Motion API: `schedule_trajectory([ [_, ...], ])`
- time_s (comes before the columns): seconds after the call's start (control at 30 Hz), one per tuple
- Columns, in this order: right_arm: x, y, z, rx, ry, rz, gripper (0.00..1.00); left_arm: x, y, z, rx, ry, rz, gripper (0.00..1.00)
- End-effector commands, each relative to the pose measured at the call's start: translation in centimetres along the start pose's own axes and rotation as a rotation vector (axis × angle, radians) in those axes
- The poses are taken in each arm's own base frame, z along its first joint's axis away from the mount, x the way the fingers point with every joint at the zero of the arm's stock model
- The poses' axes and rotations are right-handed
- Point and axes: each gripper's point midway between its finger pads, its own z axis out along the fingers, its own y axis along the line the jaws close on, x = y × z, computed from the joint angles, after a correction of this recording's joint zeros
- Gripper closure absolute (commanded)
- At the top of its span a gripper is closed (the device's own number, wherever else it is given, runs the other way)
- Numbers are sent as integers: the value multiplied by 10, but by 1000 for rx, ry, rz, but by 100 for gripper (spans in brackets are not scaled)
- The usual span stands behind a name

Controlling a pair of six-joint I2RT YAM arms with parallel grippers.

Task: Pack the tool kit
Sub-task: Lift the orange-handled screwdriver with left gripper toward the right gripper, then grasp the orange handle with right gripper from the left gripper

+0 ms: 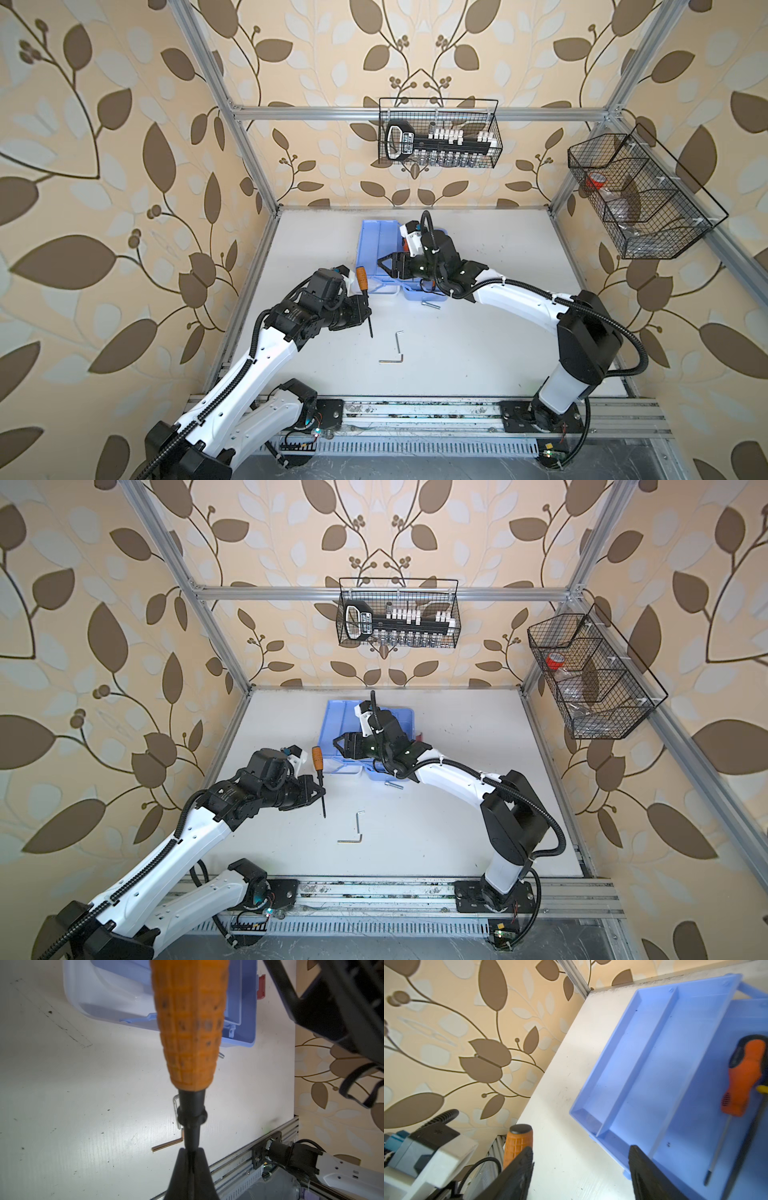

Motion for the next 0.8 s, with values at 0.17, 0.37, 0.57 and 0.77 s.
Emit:
schedule_trajectory([
  [0.17, 20, 42, 34, -116, 109, 7, 29, 0, -26, -11, 121, -17, 75, 100],
  [0.37, 29, 54, 49, -153, 146, 18, 34, 2, -28, -9, 136, -2, 71, 100],
  [0.57, 33, 52, 50, -144, 156, 17, 32, 3, -32, -11, 161, 4, 77, 100],
  [0.77, 32, 54, 32, -150, 146, -4, 31, 4, -35, -8, 173, 22, 73, 100],
])
